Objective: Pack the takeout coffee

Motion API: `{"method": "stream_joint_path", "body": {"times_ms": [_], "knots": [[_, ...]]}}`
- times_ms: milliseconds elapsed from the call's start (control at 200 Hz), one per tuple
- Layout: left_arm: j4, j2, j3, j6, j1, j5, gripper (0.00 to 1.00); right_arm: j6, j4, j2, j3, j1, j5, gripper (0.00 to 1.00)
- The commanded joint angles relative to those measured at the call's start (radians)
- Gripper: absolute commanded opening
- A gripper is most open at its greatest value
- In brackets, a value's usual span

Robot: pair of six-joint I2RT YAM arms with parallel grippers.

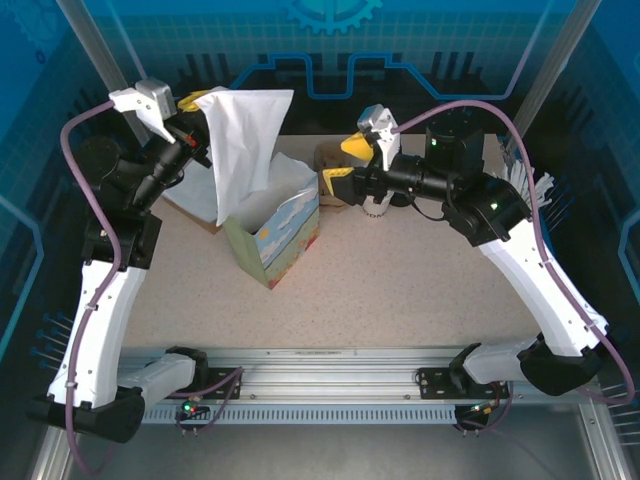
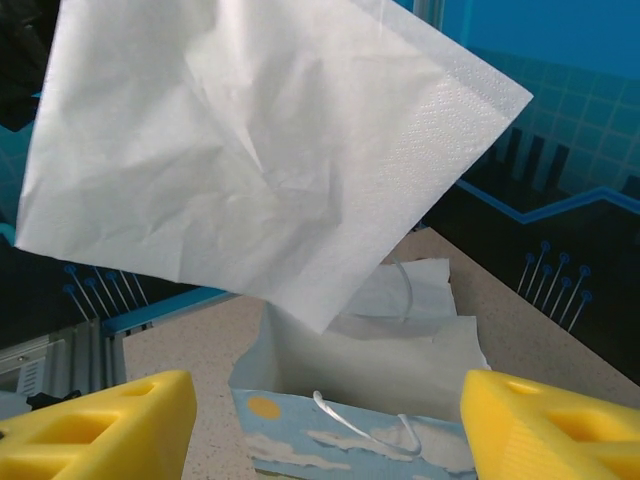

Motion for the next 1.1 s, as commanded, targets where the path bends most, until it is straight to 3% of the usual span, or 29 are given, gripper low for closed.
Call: {"method": "stream_joint_path", "body": {"times_ms": [0,305,535,710,845,1095], "knots": [[0.028,-0.023,0.037,-0.114,0.005,0.038,0.00,-0.023,-0.007,-0.011,-0.014,0.003,0.049,0.72],[-0.064,-0.004,0.047,-0.301,0.005,0.015,0.00,-0.010,0.002,-0.044,-0.060,-0.045,0.089,0.72],[-0.041,0.065,0.049,-0.446,0.005,0.041,0.00,-0.004,-0.004,-0.044,-0.080,-0.060,0.086,0.72],[-0.077,0.110,0.053,-0.434,0.017,-0.003,0.00,0.003,-0.001,-0.044,-0.091,-0.067,0.080,0.72],[-0.055,0.135,0.041,-0.492,0.047,0.026,0.00,0.003,-0.002,-0.042,-0.096,-0.068,0.074,0.72],[-0.072,0.078,0.111,-0.440,0.044,0.062,0.00,0.005,0.018,-0.016,-0.094,-0.072,0.043,0.73]]}}
